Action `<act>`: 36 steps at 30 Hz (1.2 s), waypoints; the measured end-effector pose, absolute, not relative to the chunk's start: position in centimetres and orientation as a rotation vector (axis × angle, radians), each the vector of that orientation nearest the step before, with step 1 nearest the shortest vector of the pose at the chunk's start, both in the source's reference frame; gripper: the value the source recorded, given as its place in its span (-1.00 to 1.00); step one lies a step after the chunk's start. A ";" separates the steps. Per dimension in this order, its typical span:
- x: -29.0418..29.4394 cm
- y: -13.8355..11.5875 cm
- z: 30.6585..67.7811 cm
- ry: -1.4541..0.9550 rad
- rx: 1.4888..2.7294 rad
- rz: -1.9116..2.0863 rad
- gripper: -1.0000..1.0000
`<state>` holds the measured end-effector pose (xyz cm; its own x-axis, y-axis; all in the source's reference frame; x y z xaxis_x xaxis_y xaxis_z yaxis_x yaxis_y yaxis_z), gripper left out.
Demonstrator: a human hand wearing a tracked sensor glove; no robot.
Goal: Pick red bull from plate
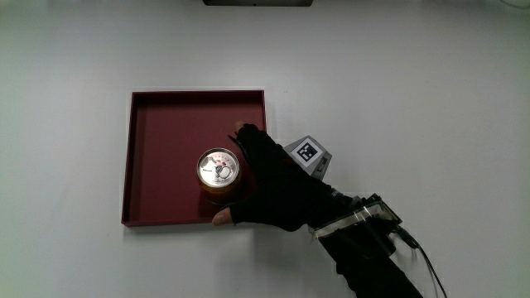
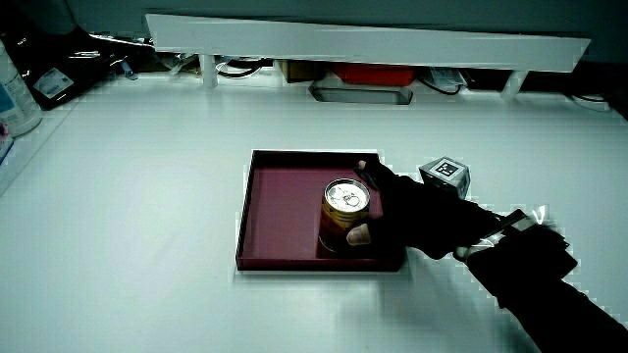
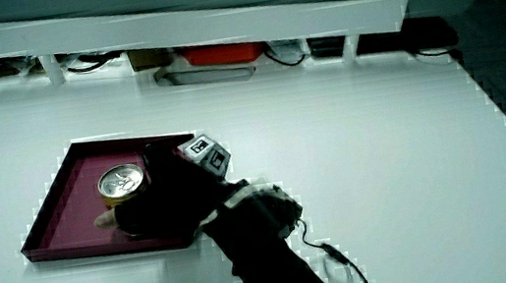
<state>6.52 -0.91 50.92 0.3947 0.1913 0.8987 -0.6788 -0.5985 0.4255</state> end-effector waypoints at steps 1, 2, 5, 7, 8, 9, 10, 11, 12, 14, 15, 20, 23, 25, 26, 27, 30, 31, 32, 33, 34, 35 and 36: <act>6.4 -0.8 51.0 -0.415 1.812 1.319 0.00; 6.3 -0.8 51.0 -0.408 1.806 1.321 0.00; 6.0 -0.8 51.1 -0.407 1.799 1.319 0.00; 5.9 -0.8 51.4 -0.424 1.804 1.320 0.00; 5.9 -0.8 51.4 -0.415 1.803 1.317 0.00; 5.9 -0.8 51.3 -0.409 1.799 1.316 0.00; 5.9 -0.8 51.6 -0.419 1.798 1.332 0.00; 5.9 -0.8 51.3 -0.416 1.795 1.329 0.00; 6.0 -0.8 51.6 -0.423 1.802 1.338 0.00; 6.1 -0.8 51.7 -0.409 1.794 1.357 0.00; 6.2 -0.9 51.8 -0.405 1.800 1.360 0.00; 6.5 -0.8 52.0 -0.392 1.830 1.448 0.16; 6.6 -0.7 51.8 -0.366 1.871 1.469 0.26; 6.6 -0.7 52.2 -0.362 1.891 1.484 0.32; 6.6 -0.6 52.0 -0.352 1.901 1.486 0.35; 6.6 -0.5 52.1 -0.344 1.904 1.499 0.39; 6.6 -0.3 52.3 -0.341 1.898 1.532 0.48; 6.5 -0.3 52.3 -0.338 1.883 1.548 0.52; 6.5 -0.3 52.4 -0.337 1.885 1.552 0.55; 6.6 -0.3 52.3 -0.326 1.895 1.532 0.58; 6.6 -0.3 52.4 -0.341 1.899 1.546 0.61; 6.6 -0.3 52.3 -0.333 1.895 1.547 0.65; 6.6 -0.3 52.3 -0.324 1.894 1.539 0.68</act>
